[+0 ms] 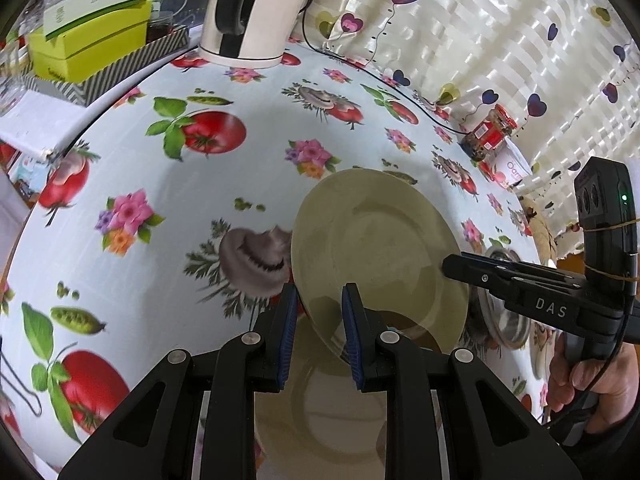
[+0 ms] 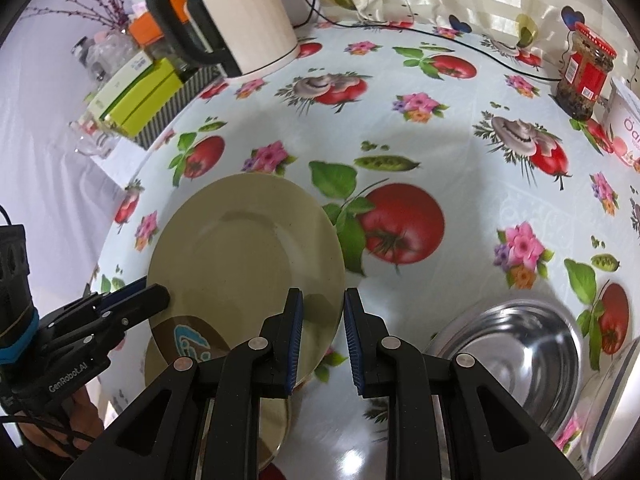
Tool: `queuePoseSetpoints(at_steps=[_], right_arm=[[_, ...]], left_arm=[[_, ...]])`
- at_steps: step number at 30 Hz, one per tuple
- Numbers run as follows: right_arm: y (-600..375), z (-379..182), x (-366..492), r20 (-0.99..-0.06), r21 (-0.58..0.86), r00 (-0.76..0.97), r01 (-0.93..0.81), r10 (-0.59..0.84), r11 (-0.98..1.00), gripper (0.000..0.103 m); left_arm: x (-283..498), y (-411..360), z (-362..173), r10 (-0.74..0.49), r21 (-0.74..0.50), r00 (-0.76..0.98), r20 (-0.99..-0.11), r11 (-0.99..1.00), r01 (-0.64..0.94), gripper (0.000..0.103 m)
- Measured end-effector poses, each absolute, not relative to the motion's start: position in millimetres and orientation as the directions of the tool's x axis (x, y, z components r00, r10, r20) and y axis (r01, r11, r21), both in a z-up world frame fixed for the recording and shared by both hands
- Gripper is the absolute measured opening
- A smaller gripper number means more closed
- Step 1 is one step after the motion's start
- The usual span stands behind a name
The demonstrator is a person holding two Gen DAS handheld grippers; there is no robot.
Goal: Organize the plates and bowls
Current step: 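Lower the plate stack onto the third beige plate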
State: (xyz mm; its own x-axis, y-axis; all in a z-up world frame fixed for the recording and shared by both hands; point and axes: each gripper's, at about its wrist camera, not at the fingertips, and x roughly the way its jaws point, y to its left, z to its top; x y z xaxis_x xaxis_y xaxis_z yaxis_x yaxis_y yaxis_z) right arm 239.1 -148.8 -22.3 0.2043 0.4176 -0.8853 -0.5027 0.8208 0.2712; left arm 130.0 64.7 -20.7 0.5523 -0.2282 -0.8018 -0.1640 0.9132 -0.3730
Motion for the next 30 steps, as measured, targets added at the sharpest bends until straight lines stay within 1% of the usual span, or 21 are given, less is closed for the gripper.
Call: queuePoseSetpoints(at_steps=[15, 30], right_arm=[[-147, -33, 198, -0.896, 0.271, 0.172, -0.516, 0.409, 0.812, 0.020], [-149, -38, 175, -0.901, 0.272, 0.155, -0.524, 0.404, 0.807, 0.020]], left_arm=[[91, 66, -28, -0.224, -0.371, 0.539, -0.812, 0.911, -0.181, 0.023], [73, 62, -33, -0.218, -0.364, 0.526, -0.822, 0.912, -0.190, 0.023]])
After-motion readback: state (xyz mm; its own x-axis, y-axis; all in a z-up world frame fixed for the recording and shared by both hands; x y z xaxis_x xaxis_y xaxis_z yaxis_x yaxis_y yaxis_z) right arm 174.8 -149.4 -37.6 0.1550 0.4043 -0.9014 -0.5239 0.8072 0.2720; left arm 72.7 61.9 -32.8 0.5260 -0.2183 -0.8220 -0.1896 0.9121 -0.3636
